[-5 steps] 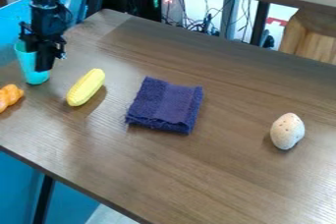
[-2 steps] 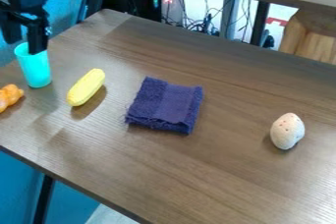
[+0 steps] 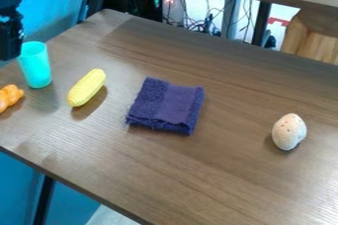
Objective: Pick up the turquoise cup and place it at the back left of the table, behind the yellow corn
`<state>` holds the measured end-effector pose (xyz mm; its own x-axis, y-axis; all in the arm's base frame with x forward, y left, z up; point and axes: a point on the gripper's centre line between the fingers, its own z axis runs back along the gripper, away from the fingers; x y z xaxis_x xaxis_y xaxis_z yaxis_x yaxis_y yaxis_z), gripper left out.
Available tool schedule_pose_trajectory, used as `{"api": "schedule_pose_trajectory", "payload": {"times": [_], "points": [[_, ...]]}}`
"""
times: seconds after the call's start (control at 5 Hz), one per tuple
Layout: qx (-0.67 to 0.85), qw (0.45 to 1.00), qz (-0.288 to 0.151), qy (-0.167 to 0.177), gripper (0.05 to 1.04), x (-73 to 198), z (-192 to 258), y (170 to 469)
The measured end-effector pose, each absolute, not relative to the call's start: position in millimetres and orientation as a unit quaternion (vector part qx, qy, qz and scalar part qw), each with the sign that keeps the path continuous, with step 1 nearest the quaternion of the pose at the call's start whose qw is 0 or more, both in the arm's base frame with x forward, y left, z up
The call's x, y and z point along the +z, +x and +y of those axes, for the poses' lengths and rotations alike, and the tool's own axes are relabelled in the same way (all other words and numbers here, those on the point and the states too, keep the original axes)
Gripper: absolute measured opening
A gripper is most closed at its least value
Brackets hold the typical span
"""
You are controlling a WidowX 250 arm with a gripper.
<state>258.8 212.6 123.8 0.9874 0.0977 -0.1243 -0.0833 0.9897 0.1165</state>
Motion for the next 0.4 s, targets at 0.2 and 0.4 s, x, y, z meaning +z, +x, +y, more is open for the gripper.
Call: {"api": "schedule_pose_trajectory", "payload": {"times": [0.2,0.4], "points": [[0.058,0.992,0.103,0.047,1.001,107,214,231],[0.054,0.991,0.109,0.051,1.001,101,218,219]]}}
